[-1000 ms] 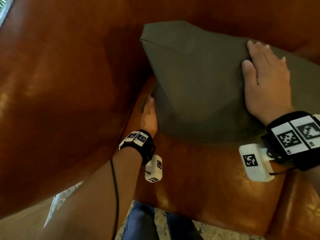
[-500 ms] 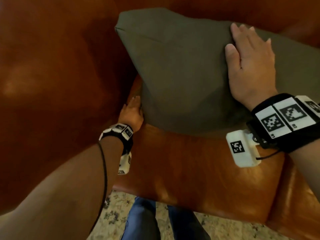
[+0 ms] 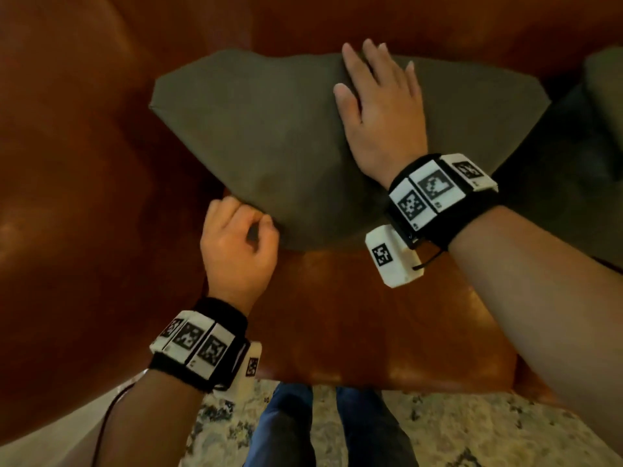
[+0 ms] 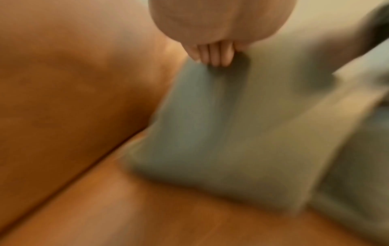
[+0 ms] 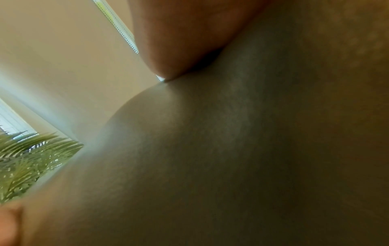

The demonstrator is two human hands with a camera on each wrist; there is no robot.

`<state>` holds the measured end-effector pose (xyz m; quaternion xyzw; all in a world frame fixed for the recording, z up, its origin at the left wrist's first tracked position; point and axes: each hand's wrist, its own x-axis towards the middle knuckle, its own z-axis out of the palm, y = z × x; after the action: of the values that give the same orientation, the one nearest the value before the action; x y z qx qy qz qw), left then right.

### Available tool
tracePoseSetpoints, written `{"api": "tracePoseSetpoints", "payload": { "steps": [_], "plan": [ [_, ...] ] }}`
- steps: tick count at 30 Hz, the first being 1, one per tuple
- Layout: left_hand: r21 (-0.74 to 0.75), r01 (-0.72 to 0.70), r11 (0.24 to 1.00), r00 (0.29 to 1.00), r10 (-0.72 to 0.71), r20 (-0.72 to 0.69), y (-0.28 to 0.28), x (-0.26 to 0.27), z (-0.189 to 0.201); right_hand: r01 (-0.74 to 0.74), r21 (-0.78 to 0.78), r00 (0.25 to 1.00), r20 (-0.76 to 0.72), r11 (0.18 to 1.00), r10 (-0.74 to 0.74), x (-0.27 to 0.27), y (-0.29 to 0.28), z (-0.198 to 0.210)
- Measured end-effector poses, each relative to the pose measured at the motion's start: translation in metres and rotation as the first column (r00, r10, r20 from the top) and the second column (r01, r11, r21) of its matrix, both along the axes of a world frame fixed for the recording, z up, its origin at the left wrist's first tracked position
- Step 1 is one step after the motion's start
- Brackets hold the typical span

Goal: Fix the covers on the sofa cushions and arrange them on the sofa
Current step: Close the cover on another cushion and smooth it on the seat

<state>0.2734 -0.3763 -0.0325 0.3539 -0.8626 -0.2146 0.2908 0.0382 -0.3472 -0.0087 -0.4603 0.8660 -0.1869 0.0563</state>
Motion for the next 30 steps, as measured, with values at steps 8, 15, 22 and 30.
{"api": "tracePoseSetpoints", "payload": {
  "steps": [8,15,22,30],
  "plan": [
    [-0.028,0.181,0.983,0.970,-0.173,0.168,0.026,-0.146,0.063,0.058,-0.375,0.988,0.152,0.925,0.000,-0.018,0.056,0.009],
    [-0.108,0.315,0.943,0.782,-0.193,0.593,0.009,-0.194,0.035,0.584,-0.594,0.804,0.333,0.553,-0.492,-0.028,0.155,-0.029],
    [-0.131,0.306,0.943,0.803,-0.182,0.568,-0.013,-0.179,0.037,0.847,-0.188,0.320,0.927,0.497,-0.195,-0.018,0.098,-0.063],
    [-0.129,0.283,0.950,0.826,-0.173,0.536,-0.026,-0.177,0.032,0.628,0.362,-0.052,0.903,0.689,-0.427,-0.002,0.118,-0.131]
  ]
}}
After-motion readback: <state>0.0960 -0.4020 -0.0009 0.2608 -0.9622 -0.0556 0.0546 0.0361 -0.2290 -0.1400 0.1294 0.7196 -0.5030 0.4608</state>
